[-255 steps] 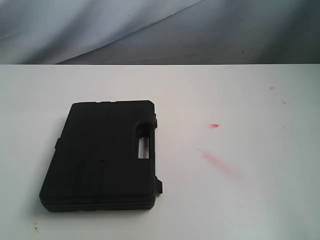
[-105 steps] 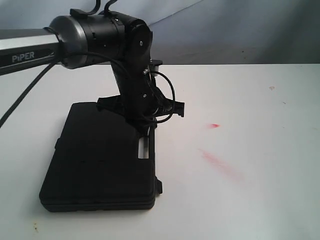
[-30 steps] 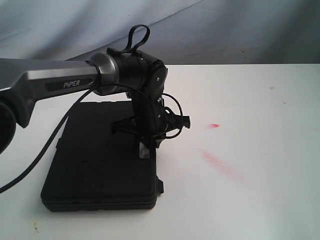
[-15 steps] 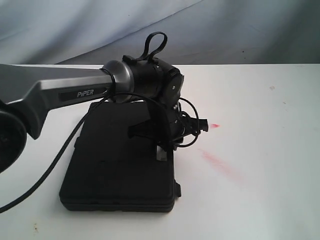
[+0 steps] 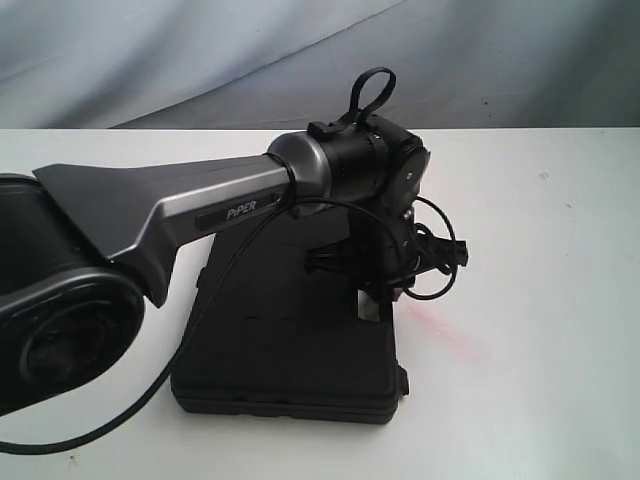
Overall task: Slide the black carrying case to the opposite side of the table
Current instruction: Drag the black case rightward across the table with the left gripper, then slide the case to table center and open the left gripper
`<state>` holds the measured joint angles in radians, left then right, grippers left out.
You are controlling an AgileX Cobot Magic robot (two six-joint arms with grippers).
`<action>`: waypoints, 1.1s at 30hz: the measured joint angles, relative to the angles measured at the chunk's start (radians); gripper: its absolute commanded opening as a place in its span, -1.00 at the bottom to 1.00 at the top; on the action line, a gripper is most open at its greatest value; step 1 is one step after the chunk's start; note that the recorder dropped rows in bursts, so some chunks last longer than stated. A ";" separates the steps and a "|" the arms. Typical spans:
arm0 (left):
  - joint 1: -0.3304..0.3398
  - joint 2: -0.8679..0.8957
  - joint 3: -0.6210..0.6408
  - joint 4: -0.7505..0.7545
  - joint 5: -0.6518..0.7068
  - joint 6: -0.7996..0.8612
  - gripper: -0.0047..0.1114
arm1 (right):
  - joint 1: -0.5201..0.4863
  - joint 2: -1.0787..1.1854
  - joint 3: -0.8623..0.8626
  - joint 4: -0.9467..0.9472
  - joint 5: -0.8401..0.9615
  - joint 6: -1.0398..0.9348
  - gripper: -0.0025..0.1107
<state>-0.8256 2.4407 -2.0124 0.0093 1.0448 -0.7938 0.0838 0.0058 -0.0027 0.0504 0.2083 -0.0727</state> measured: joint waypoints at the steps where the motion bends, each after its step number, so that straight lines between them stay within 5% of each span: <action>1: 0.000 0.008 -0.018 0.000 0.012 0.000 -0.92 | 0.000 0.000 0.000 0.000 0.000 0.000 -0.96; 21: -0.005 0.057 -0.107 -0.009 0.024 -0.047 -0.90 | 0.000 0.000 0.000 0.000 0.000 0.000 -0.96; 29: -0.005 0.060 -0.107 -0.009 0.018 -0.024 -0.36 | 0.000 0.000 0.000 0.000 0.000 0.000 -0.96; 33: -0.007 0.072 -0.107 -0.015 -0.001 -0.018 -0.28 | 0.000 0.000 0.000 0.000 0.000 0.000 -0.96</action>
<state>-0.8326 2.5123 -2.1197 -0.0059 1.0441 -0.8119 0.0838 0.0058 -0.0027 0.0504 0.2083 -0.0727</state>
